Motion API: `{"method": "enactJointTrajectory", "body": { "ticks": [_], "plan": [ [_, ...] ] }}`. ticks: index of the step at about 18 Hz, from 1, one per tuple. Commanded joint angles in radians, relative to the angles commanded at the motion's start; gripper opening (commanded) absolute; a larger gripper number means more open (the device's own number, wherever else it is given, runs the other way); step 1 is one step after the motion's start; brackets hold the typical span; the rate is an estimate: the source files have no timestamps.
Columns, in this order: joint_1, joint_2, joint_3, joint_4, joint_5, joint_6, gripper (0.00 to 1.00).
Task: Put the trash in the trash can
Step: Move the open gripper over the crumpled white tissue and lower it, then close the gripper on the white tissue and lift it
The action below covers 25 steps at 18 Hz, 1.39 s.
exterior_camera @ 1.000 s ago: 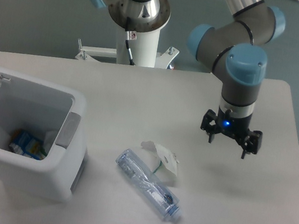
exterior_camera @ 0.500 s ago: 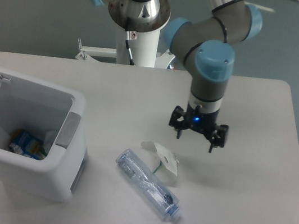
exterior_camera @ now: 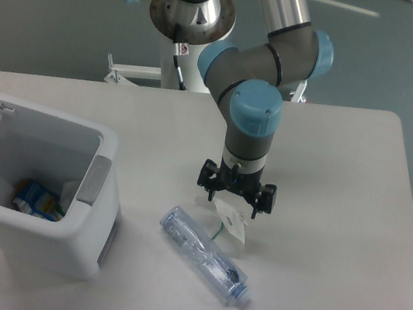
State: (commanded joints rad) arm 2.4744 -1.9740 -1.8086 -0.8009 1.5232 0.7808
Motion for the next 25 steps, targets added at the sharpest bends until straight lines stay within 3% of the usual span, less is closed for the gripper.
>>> {"method": "enactJointTrajectory", "body": {
  "ticks": [2,8,18,20,22,25],
  "plan": [
    [-0.006,-0.026,0.009,0.000,0.031,-0.002,0.98],
    [-0.026,-0.023,0.014,-0.001,0.041,-0.067,0.02],
    [0.017,-0.006,0.064,-0.003,0.029,-0.112,0.00],
    [0.044,0.021,0.081,-0.014,0.014,-0.112,0.00],
    [0.075,0.064,0.089,-0.014,-0.070,-0.133,0.00],
    [0.093,0.081,0.144,-0.014,-0.246,-0.227,0.00]
  ]
}}
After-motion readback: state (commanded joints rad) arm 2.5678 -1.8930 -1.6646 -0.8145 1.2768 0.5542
